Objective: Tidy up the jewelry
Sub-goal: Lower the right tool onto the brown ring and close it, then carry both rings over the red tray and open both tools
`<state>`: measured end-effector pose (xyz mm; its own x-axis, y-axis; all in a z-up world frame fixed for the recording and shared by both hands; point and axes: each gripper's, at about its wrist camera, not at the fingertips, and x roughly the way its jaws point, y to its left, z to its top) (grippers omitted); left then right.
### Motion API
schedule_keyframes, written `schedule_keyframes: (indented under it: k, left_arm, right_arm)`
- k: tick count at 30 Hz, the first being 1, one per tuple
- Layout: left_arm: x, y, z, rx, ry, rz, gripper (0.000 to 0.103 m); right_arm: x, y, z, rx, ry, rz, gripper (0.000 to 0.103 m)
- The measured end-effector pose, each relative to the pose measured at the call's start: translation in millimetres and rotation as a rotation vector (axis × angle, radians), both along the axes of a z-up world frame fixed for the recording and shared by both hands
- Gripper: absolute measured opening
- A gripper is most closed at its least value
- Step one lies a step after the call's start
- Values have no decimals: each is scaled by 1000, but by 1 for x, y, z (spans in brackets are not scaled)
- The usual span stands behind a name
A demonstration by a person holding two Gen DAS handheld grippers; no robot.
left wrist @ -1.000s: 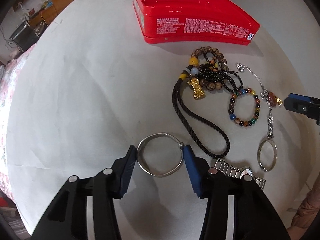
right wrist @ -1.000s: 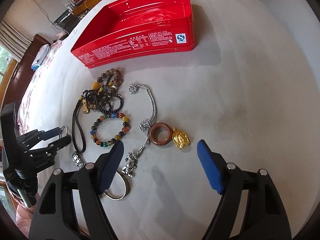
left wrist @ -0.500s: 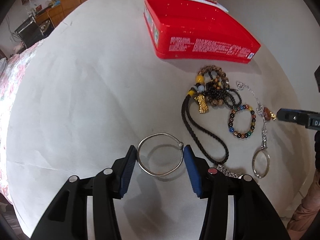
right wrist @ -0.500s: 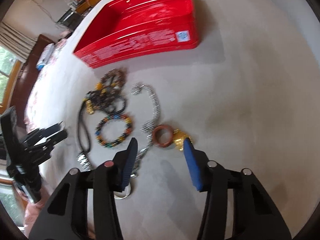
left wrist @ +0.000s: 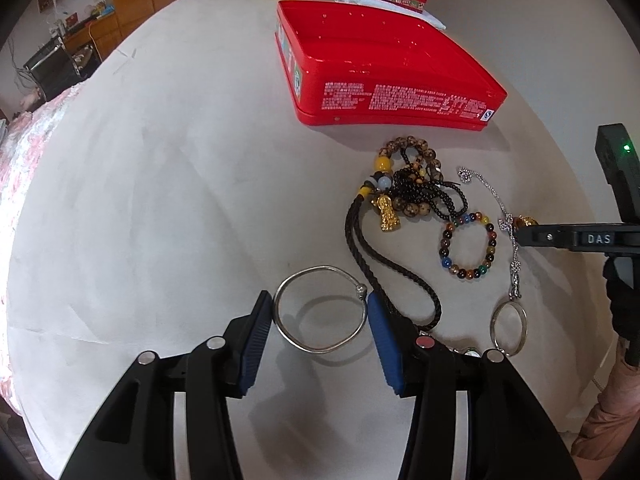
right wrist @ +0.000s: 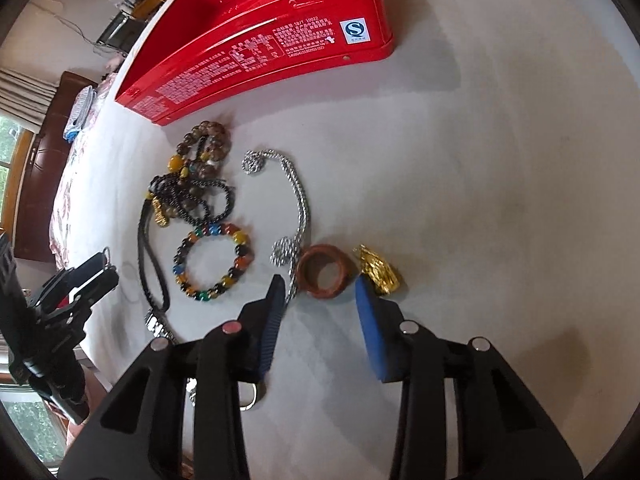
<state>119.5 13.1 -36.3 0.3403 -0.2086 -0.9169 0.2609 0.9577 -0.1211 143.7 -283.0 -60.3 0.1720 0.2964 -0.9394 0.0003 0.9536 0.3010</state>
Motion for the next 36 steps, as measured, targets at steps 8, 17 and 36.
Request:
schedule_keyframes:
  k: [8,17,36]
  left_arm:
    - [1,2,-1,-5,2,11,49]
    - [1,-3,11,-29,-25,5,49]
    - [139,-67,73,-63,-121,9,49]
  right_arm:
    - [-4,-1,5,-19,-40,1,28]
    - [-22,-15,28,15,-99,-10,28]
    - [112,19,95,95,-265,-26,28]
